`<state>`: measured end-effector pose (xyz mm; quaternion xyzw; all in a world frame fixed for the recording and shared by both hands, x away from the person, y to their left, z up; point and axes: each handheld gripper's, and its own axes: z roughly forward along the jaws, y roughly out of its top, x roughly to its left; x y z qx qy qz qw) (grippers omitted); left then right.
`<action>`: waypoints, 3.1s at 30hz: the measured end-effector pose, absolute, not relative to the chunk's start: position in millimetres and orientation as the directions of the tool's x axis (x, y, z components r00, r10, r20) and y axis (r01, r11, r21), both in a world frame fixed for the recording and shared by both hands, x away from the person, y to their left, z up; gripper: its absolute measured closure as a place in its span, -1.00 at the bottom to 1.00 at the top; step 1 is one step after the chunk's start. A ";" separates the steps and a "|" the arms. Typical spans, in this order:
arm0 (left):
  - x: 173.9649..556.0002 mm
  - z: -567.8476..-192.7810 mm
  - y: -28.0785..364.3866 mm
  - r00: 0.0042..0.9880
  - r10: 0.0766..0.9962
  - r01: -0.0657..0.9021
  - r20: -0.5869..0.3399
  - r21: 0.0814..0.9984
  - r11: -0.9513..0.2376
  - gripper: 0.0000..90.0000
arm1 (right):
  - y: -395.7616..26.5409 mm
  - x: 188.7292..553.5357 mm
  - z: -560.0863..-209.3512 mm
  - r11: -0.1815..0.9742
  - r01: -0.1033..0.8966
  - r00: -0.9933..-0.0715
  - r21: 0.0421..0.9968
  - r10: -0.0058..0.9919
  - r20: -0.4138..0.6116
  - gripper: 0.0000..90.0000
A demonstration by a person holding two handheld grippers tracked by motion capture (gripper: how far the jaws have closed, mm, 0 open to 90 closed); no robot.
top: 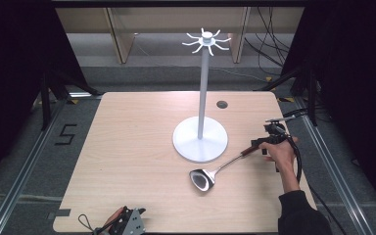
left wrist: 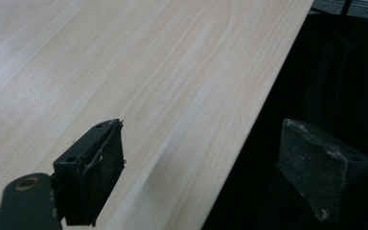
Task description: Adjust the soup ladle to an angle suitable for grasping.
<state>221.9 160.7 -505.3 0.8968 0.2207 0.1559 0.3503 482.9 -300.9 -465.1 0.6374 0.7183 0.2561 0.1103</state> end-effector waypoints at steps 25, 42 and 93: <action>222.7 -504.7 162.2 0.861 0.489 0.273 0.143 0.681 -0.679 -0.66 | -267.5 500.1 -477.2 0.008 0.937 -0.017 0.349 1.000 0.023 -0.51; 222.4 -504.2 162.1 0.857 0.492 0.271 0.152 0.678 -0.683 -0.66 | -277.2 504.8 -479.2 0.119 0.920 -0.127 0.373 0.992 -0.003 0.21; 222.0 -505.0 160.6 0.867 0.477 0.266 0.146 0.675 -0.689 -0.66 | -259.9 454.8 -393.9 0.239 0.669 -0.480 0.704 0.862 0.163 0.64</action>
